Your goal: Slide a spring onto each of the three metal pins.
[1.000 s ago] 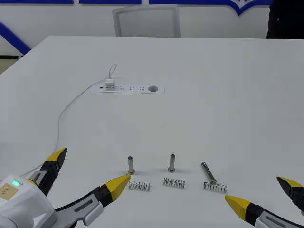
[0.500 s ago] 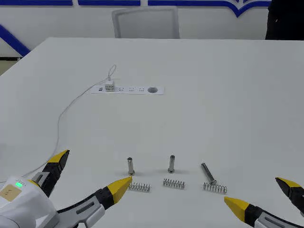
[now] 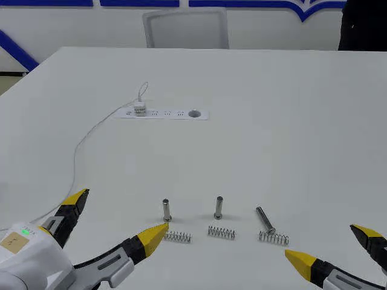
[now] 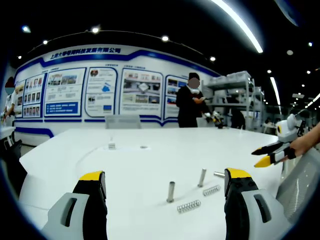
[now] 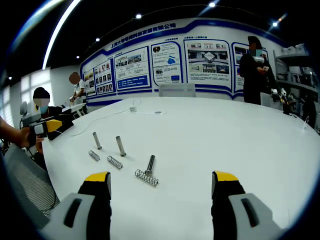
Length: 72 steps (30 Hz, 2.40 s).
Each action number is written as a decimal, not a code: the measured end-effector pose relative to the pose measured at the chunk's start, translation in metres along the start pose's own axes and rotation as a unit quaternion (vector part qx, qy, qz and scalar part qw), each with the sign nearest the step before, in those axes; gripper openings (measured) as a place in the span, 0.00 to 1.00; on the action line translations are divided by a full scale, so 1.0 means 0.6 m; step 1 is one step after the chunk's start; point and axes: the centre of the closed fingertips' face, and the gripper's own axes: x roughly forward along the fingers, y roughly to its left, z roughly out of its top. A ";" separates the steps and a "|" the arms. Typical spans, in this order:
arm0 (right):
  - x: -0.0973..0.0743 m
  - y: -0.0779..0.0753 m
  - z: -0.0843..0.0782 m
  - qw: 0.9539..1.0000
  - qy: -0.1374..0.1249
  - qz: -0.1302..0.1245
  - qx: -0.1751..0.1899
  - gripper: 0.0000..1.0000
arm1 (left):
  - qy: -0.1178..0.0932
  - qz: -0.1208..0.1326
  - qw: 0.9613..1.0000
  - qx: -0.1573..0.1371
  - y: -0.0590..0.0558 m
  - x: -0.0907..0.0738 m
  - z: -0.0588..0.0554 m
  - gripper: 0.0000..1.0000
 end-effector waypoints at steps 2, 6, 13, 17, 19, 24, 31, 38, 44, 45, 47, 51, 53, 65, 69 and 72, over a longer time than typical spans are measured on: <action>0.000 0.000 -0.002 1.000 0.002 0.001 0.001 0.84 | 0.001 -0.001 1.000 -0.001 -0.001 0.000 -0.001 1.00; 0.001 0.002 -0.003 1.000 0.003 0.003 0.000 0.84 | 0.006 -0.002 1.000 0.002 -0.002 0.001 -0.005 1.00; -0.002 -0.006 0.000 1.000 0.003 -0.010 -0.011 0.82 | 0.006 -0.001 1.000 0.004 -0.001 0.001 -0.004 1.00; -0.001 -0.007 -0.003 1.000 0.006 -0.010 -0.007 0.80 | 0.004 0.001 1.000 0.001 0.001 0.000 -0.003 1.00; 0.000 -0.006 -0.006 1.000 0.011 -0.008 -0.008 0.79 | 0.008 0.001 1.000 0.001 0.002 0.000 -0.006 1.00; 0.000 -0.010 -0.007 1.000 0.016 -0.013 -0.016 0.76 | 0.007 -0.003 1.000 0.000 -0.002 0.001 -0.006 1.00; 0.003 -0.002 -0.020 0.999 0.033 -0.003 -0.007 0.73 | 0.016 -0.013 1.000 0.008 -0.009 0.004 -0.014 1.00; 0.009 0.004 -0.022 0.999 0.037 0.012 0.007 0.68 | 0.020 -0.013 1.000 0.005 -0.009 0.003 -0.017 1.00; 0.024 -0.009 -0.006 0.999 0.037 0.016 0.014 0.65 | 0.026 -0.019 0.999 0.010 -0.015 0.006 -0.022 1.00; 0.026 -0.010 -0.004 0.999 0.037 0.018 0.011 0.65 | 0.027 -0.020 0.999 0.010 -0.016 0.006 -0.023 1.00; 0.032 -0.011 0.002 0.999 0.038 0.022 0.012 0.64 | 0.031 -0.021 0.999 0.010 -0.017 0.007 -0.026 1.00; 0.047 -0.009 0.011 0.999 0.039 0.031 0.017 0.64 | 0.042 -0.027 0.999 0.017 -0.023 0.008 -0.033 1.00; 0.053 -0.009 0.012 0.998 0.043 0.034 0.016 0.63 | 0.041 -0.030 0.999 0.017 -0.025 0.008 -0.033 1.00; 0.095 0.000 0.031 0.997 0.049 0.054 0.026 0.53 | 0.038 -0.029 0.999 0.007 -0.021 0.009 -0.033 1.00; 0.111 0.005 0.029 0.996 0.057 0.064 0.014 0.49 | 0.036 -0.024 0.999 0.005 -0.016 0.008 -0.032 1.00; 0.129 0.010 0.024 0.995 0.072 0.068 0.006 0.47 | 0.037 -0.021 0.999 -0.003 -0.014 0.008 -0.033 1.00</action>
